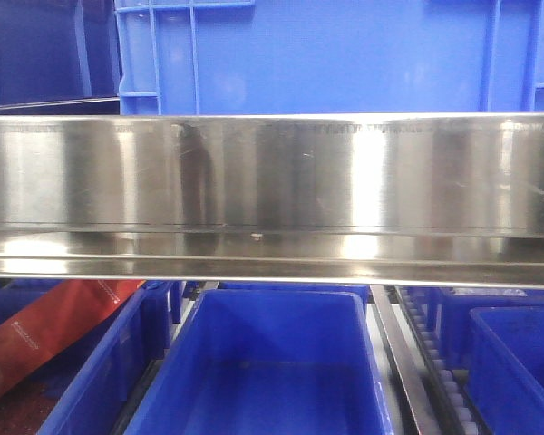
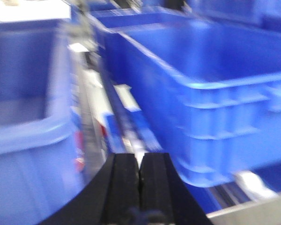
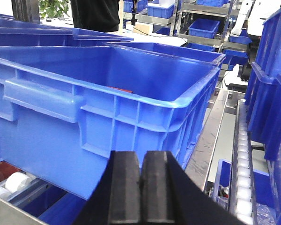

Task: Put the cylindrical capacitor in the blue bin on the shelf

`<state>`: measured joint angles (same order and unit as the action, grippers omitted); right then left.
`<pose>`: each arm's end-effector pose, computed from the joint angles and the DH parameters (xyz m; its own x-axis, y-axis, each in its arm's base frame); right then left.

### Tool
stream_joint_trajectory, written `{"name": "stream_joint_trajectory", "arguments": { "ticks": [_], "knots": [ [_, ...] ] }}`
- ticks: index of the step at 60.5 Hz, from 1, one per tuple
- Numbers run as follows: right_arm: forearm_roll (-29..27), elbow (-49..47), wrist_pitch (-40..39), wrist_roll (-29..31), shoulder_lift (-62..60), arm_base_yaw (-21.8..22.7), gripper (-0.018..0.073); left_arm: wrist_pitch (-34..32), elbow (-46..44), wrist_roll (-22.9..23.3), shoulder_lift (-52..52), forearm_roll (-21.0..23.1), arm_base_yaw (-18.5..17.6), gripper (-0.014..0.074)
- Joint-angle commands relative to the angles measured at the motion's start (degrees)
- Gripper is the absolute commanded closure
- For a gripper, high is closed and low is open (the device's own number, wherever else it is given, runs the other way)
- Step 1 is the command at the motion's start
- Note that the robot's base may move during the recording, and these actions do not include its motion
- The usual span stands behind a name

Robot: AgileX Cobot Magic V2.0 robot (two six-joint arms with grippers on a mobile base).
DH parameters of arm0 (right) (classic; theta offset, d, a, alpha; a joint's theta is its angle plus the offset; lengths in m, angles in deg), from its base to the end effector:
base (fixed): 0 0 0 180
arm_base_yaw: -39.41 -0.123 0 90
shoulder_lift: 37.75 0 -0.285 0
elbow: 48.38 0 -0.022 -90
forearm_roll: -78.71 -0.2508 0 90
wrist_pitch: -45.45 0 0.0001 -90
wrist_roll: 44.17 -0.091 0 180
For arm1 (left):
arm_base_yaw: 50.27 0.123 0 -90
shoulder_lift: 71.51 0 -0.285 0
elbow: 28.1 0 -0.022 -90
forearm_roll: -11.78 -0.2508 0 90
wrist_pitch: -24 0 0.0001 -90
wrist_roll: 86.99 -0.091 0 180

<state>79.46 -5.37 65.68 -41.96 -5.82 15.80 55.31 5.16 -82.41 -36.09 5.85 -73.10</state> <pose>0.0782 0.0337 0.3518 -0.0623 -0.0827 -0.9946 -0.4001 0.9151 -0.0510 0.0783 -0.0277 0.3842 -0.1548 0.0745 -0.9851 0.3400 0.9403 0.0176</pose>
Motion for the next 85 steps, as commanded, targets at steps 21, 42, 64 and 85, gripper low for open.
{"name": "stream_joint_trajectory", "arguments": {
  "ticks": [21,42,64,85],
  "knots": [
    [0.57,0.13,-1.42,0.29,-0.4,0.27,0.0702,-20.04,33.05,0.0,-25.33,2.42,14.59,0.0707],
    [0.57,0.13,-1.87,0.29,-0.4,0.27,0.0702,-28.02,43.96,0.0,-27.63,2.71,15.81,0.0707],
    [0.57,0.13,-1.87,0.29,-0.4,0.27,0.0702,-28.26,43.96,0.0,-27.63,2.71,15.81,0.0707],
    [0.57,0.13,-1.87,0.29,-0.4,0.27,0.0702,-28.26,43.96,0.0,-27.63,2.71,15.81,0.0707]
  ]
}}
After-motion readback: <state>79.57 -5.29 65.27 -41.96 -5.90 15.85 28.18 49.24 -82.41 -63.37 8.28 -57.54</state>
